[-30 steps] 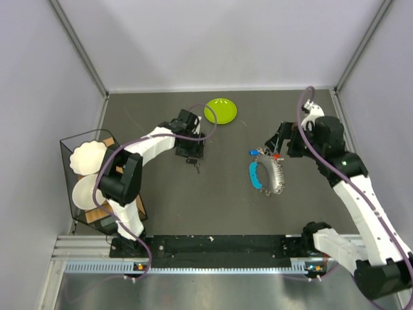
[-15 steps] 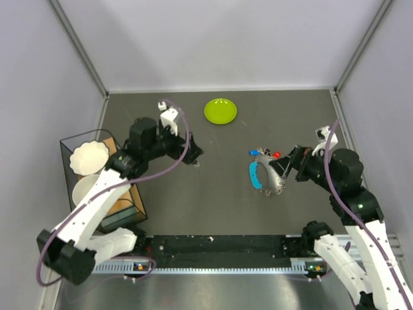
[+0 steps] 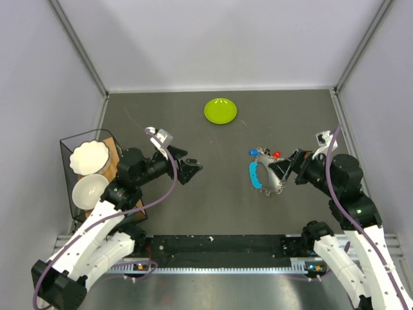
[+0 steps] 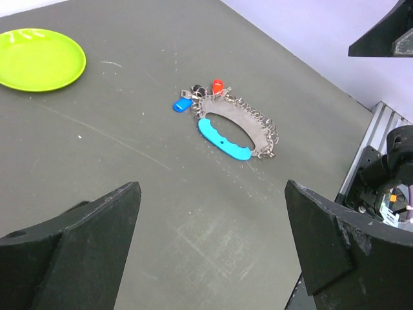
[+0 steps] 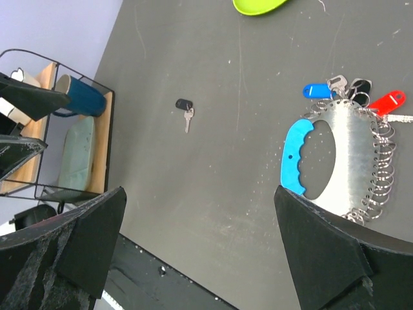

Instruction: Remove the keys from the keyring

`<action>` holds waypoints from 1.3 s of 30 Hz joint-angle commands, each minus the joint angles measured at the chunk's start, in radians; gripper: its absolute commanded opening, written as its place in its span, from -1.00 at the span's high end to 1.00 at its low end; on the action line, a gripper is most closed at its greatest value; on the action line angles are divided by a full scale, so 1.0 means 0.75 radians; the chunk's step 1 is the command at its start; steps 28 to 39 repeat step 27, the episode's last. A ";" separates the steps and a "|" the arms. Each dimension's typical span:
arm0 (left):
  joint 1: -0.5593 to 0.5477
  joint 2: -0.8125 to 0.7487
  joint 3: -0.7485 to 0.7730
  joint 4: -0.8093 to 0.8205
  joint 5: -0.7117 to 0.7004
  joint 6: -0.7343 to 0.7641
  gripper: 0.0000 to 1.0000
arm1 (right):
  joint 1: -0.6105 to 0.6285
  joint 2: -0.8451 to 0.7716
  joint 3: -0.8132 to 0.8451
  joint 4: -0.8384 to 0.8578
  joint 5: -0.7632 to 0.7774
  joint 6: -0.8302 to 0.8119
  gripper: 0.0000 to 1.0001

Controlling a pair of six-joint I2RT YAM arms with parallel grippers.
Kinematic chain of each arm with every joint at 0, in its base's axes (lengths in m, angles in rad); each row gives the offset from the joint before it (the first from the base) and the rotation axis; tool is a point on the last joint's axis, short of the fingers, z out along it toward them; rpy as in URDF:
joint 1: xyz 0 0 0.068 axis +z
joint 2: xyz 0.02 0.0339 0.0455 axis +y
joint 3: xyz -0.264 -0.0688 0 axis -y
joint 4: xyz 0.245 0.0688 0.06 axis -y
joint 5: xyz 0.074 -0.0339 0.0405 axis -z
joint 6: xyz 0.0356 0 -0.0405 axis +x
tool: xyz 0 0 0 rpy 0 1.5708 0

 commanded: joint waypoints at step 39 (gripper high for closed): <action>0.001 -0.001 0.049 0.095 0.017 -0.012 -0.98 | 0.008 0.017 0.019 0.152 -0.032 0.006 -0.98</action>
